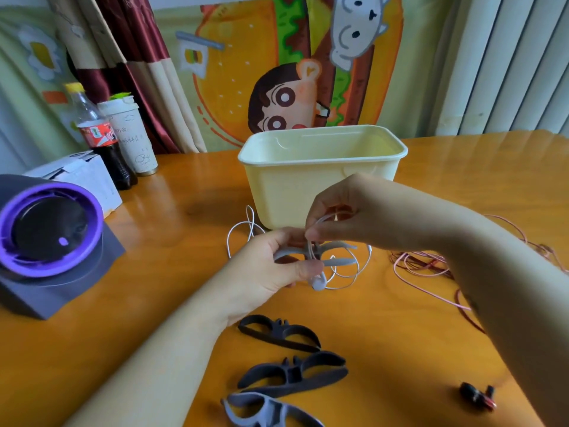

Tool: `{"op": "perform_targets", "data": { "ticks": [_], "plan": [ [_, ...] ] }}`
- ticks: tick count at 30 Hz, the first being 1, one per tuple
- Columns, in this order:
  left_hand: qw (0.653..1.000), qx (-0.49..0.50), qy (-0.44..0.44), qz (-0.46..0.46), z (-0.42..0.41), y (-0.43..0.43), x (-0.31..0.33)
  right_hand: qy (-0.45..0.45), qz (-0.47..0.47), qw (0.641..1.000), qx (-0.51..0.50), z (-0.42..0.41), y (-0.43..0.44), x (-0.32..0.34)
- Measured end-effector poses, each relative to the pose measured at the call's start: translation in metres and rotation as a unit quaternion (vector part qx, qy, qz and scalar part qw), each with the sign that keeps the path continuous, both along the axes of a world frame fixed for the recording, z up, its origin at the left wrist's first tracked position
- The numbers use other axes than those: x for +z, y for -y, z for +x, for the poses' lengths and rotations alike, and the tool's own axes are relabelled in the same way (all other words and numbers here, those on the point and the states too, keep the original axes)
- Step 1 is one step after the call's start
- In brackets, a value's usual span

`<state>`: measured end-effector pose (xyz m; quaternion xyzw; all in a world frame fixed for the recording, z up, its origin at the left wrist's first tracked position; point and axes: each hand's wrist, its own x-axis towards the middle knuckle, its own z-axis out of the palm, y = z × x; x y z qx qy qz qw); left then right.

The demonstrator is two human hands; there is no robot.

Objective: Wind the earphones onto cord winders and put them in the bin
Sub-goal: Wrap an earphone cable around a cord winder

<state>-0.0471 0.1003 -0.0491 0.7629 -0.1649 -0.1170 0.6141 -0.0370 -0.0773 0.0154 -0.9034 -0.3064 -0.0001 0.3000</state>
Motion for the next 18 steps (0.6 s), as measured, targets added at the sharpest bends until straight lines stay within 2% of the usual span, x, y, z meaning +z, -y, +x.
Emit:
{"op": "perform_targets", "data": {
  "ticks": [4,9,14,18],
  "plan": [
    [1.000,0.000,0.008,0.005,-0.002,0.002,0.000,0.020,0.031,0.999,-0.020,-0.001,0.001,0.001],
    [0.999,0.006,-0.022,-0.027,-0.004,0.005,-0.002,0.018,0.043,0.998,-0.041,-0.001,-0.001,-0.004],
    [0.990,0.027,-0.099,-0.096,-0.002,0.006,-0.005,0.013,0.068,0.992,-0.101,0.010,-0.002,-0.021],
    [0.966,0.101,-0.152,-0.183,0.003,0.004,-0.003,0.123,0.132,0.965,-0.188,0.013,-0.003,-0.025]
  ]
}}
